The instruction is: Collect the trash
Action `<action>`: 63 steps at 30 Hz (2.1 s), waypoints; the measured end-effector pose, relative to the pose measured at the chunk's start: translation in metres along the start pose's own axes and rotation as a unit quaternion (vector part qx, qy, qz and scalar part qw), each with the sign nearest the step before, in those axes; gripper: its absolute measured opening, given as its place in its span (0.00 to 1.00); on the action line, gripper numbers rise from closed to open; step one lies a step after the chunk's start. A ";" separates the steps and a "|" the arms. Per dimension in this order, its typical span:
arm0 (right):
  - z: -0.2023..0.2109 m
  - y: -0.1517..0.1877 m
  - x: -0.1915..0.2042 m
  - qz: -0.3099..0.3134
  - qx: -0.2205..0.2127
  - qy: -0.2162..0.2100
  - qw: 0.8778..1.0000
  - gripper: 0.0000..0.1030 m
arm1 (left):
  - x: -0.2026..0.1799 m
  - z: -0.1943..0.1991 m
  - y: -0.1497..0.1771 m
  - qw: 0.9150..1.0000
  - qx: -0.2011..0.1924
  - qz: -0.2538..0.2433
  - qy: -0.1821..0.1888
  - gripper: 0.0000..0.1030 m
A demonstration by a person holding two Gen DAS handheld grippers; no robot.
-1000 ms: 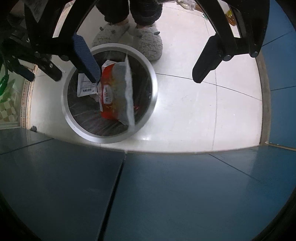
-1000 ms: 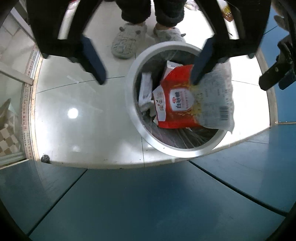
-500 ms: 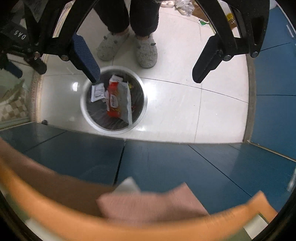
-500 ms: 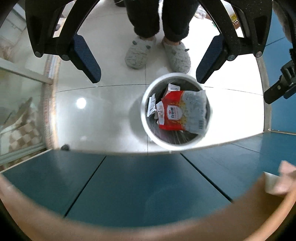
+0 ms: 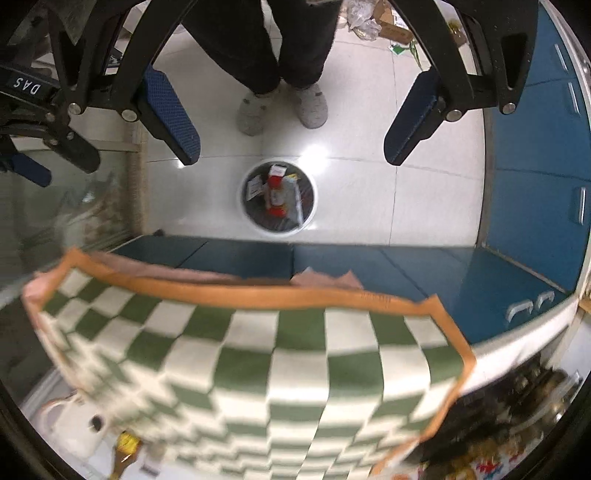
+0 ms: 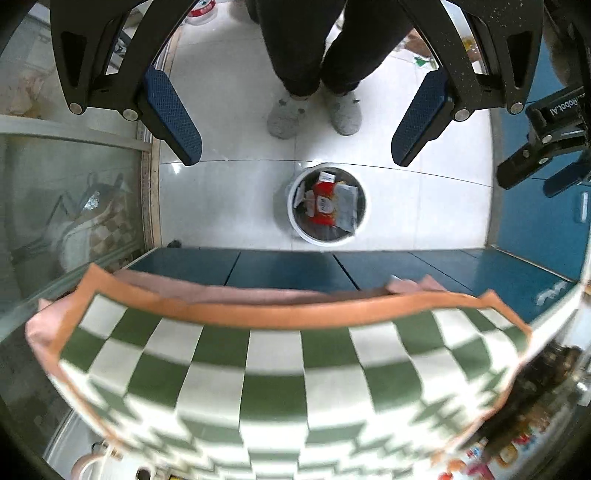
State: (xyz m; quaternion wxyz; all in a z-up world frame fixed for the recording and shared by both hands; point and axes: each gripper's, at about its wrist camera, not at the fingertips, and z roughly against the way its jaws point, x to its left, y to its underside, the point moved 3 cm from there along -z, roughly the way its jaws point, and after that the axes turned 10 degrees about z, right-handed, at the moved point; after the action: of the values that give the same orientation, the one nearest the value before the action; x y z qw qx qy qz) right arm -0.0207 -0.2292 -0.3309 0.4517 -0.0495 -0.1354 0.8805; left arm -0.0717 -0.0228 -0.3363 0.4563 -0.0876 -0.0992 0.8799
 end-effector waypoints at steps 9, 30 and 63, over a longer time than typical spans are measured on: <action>0.130 0.003 0.012 -0.028 -0.055 -0.085 0.994 1.00 | -0.006 0.124 -0.012 0.994 -0.046 -0.017 0.093 0.99; 0.219 0.016 0.039 0.000 -0.060 -0.177 0.982 1.00 | 0.025 0.210 0.009 0.973 -0.028 0.008 0.231 1.00; 0.213 0.030 0.040 0.011 -0.041 -0.179 0.983 1.00 | 0.018 0.206 0.027 0.974 -0.009 -0.016 0.226 1.00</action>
State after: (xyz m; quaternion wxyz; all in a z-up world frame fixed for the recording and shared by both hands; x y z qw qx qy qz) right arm -0.1118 -0.2549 -0.1333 0.4076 0.0893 -0.2497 0.8738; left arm -0.1533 -0.0432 -0.1456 0.4797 -0.2867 -0.0028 0.8292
